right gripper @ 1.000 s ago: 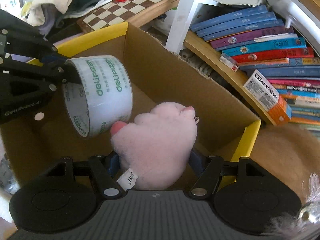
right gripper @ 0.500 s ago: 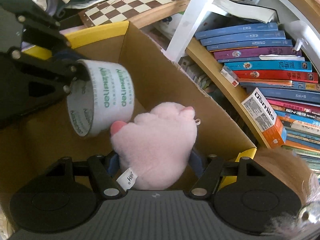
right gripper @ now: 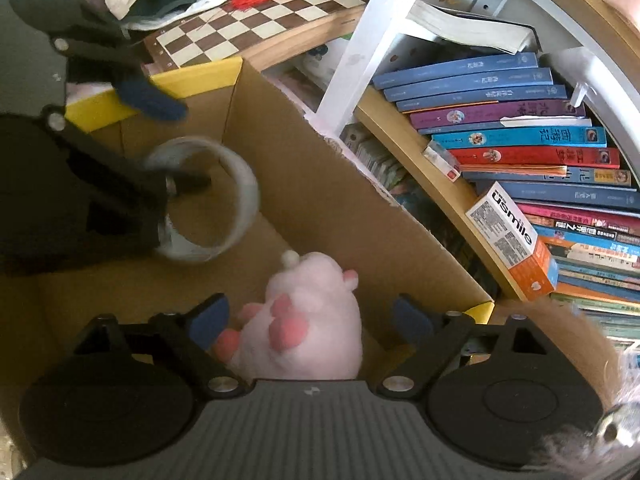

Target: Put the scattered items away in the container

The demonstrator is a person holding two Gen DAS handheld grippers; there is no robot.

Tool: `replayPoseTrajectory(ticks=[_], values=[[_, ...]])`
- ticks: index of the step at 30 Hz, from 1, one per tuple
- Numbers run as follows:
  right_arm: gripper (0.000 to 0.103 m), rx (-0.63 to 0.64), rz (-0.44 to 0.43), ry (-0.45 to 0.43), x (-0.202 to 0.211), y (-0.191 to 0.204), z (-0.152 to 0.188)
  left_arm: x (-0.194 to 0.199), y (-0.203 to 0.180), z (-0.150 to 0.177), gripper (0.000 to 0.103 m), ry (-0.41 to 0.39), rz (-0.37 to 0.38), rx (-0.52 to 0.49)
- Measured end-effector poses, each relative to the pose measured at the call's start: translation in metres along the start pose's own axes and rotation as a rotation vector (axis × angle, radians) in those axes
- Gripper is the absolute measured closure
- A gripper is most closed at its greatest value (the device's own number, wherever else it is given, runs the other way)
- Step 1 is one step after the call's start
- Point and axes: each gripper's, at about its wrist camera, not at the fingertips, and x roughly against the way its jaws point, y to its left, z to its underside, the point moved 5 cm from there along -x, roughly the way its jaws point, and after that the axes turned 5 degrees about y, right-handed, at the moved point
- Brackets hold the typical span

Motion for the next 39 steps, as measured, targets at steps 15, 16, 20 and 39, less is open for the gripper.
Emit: replayPoseTrajectory(ticks=[15,16,20,39], values=[[0.013,-0.143,-0.006,-0.19,0.089,0.0,0.0,0.106,0.026,0.005,0.017,-0.231,0.014,0.124],[0.013,-0.152,-0.006,-0.202,0.097,0.003,0.001,0.114,0.028,0.009,0.017,-0.243,0.017,0.134],[0.013,-0.163,0.009,-0.256,0.128,0.018,0.007,0.144,0.033,0.024,0.015,-0.289,0.035,0.164],[0.012,-0.43,0.113,-0.363,0.237,0.105,0.091,0.249,0.037,0.143,0.006,-0.366,0.096,0.216]])
